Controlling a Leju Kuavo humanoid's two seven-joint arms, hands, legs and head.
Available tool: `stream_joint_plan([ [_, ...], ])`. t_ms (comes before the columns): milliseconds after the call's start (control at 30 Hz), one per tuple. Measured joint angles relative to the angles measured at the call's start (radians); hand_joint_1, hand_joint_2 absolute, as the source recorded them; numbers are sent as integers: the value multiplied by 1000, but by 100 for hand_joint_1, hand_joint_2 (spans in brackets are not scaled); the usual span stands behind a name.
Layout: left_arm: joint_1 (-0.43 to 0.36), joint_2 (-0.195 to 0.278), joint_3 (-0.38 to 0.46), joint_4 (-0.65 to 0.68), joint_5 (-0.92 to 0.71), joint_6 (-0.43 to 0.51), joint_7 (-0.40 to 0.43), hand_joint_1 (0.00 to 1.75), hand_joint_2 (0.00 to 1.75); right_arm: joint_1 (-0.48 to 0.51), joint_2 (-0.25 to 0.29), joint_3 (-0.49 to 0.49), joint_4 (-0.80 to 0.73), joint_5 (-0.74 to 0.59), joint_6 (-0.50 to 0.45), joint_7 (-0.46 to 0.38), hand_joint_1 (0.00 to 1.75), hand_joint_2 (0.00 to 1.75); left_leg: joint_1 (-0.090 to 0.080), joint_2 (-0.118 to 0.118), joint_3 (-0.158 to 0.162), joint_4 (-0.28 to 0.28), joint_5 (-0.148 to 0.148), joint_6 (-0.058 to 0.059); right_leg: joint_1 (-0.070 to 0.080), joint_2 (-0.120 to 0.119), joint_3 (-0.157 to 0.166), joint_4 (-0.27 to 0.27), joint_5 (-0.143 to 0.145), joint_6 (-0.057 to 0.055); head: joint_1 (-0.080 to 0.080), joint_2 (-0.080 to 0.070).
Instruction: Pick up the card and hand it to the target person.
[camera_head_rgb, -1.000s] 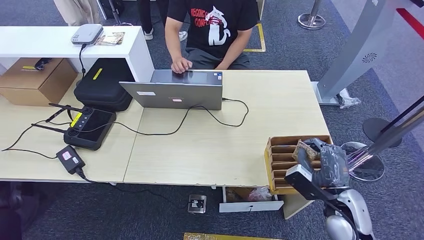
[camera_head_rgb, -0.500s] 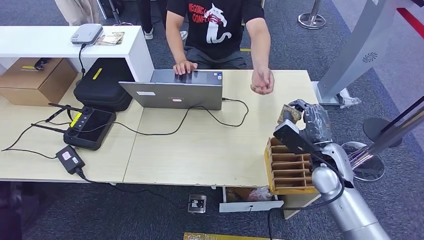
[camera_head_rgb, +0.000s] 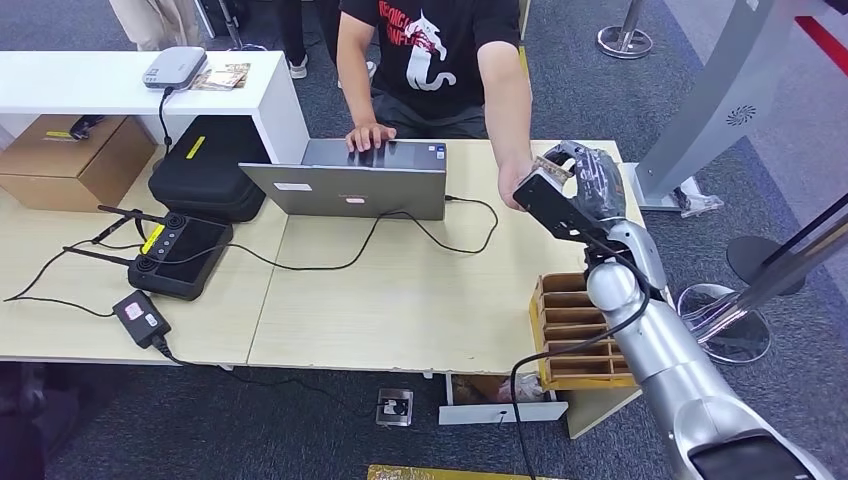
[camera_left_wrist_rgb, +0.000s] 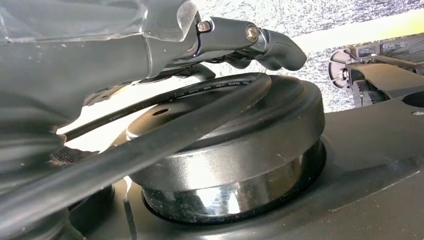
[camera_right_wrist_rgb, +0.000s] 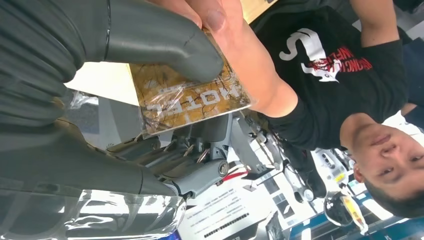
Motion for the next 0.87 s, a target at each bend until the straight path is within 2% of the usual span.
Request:
stream_joint_plan([
  [67,0,0,-1,0,0,0,0,0,175,-10,8,6,26,0,-4,-6,1,175,0,0,0,0,0,0,0,0,0,0,0,0,0,0],
  [333,-1,0,-4,0,0,0,4,0,175,-21,21,14,79,1,-19,-16,0,175,0,0,0,0,0,0,0,0,0,0,0,0,0,0],
  [500,-2,1,-8,0,0,0,6,0,175,-21,16,19,70,19,-11,14,0,175,0,0,0,0,0,0,0,0,0,0,0,0,0,0],
  [700,-2,2,-9,0,9,0,6,0,175,-18,-27,29,-14,50,95,89,0,175,0,0,0,0,0,0,0,0,-1,0,0,0,0,0],
  [867,0,5,-8,0,20,0,7,0,175,-2,-96,31,-100,53,213,115,0,175,0,-1,-1,1,0,0,0,-1,-1,-1,0,0,0,0],
])
